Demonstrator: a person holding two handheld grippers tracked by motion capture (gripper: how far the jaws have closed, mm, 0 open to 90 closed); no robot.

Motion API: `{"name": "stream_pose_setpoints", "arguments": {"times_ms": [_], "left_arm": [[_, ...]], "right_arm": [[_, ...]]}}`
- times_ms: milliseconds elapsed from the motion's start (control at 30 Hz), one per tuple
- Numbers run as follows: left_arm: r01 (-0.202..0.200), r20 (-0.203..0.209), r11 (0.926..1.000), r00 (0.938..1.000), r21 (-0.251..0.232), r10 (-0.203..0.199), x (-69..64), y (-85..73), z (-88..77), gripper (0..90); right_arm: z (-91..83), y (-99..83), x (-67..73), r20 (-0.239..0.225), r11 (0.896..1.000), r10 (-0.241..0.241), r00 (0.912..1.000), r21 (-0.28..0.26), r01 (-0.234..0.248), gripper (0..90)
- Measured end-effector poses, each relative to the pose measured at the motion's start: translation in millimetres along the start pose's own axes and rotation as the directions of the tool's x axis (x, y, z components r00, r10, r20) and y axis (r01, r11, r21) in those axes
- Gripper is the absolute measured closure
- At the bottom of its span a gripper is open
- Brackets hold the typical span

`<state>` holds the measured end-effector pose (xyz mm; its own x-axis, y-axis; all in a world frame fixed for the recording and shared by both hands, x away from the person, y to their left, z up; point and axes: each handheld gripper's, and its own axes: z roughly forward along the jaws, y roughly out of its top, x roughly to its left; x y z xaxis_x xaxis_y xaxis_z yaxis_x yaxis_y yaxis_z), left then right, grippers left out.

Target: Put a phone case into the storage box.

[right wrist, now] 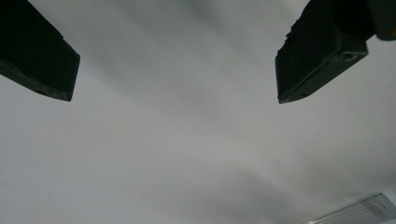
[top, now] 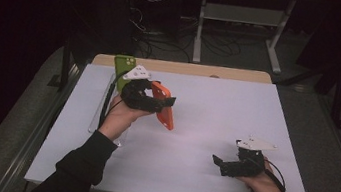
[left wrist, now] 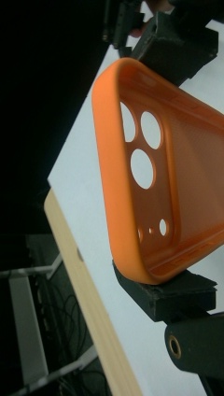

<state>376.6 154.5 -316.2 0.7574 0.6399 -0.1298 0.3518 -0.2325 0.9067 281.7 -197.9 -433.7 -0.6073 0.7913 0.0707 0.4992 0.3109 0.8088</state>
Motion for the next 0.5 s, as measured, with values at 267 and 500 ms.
{"name": "stream_pose_setpoints", "arguments": {"times_ms": [267,500], "left_arm": [[-0.005,-0.055,0.9998,0.9985,-0.019,0.004,17.1,19.7,-19.1,15.6],[0.005,-0.125,0.9996,0.9921,-0.026,-0.008,38.8,28.5,-25.2,15.6]], "right_arm": [[3.2,-0.1,-1.1,0.0,1.0,-0.007,1.0,0.008,0.007,0.0],[3.7,0.3,1.1,-0.01,1.0,-0.01,0.9999,0.014,0.01,0.0]]}}
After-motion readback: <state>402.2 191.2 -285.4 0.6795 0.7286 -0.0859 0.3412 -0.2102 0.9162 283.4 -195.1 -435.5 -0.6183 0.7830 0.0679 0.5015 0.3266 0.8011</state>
